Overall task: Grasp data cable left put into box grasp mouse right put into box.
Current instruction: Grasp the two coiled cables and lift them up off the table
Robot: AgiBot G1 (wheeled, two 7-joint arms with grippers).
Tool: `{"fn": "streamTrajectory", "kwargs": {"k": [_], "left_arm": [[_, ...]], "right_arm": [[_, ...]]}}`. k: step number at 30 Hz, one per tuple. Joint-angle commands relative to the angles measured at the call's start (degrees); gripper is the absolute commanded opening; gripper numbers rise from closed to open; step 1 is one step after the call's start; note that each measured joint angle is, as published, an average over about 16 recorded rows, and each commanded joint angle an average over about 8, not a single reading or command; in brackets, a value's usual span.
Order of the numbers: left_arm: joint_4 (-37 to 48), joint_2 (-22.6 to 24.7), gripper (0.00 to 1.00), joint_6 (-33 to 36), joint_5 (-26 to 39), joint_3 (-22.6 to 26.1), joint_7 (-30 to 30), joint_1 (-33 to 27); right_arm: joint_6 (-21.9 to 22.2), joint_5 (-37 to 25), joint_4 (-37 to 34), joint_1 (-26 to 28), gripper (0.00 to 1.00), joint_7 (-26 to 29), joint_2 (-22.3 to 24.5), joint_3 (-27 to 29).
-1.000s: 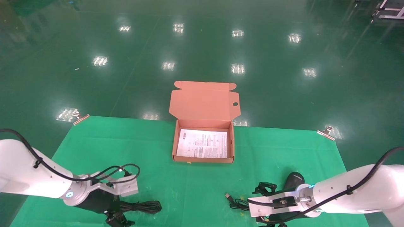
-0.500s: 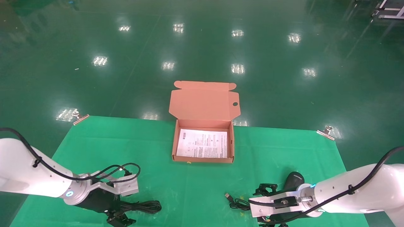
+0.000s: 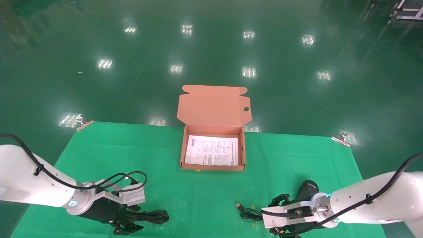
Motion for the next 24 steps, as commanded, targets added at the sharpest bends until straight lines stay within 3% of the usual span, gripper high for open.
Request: {"fn": "streamTrajectory", "kwargs": {"k": [1, 24], "left_arm": [[-0.05, -0.01, 0.00, 0.02, 0.01, 0.01, -0.01, 0.01], [-0.79, -0.34, 0.00, -0.06, 0.20, -0.02, 0.24, -0.49]], "right_arm": [[-0.03, 0.01, 0.04, 0.00, 0.00, -0.01, 0.02, 0.00], [-0.35, 0.31, 0.22, 0.74, 0.00, 0.71, 0.56, 0.48]]}}
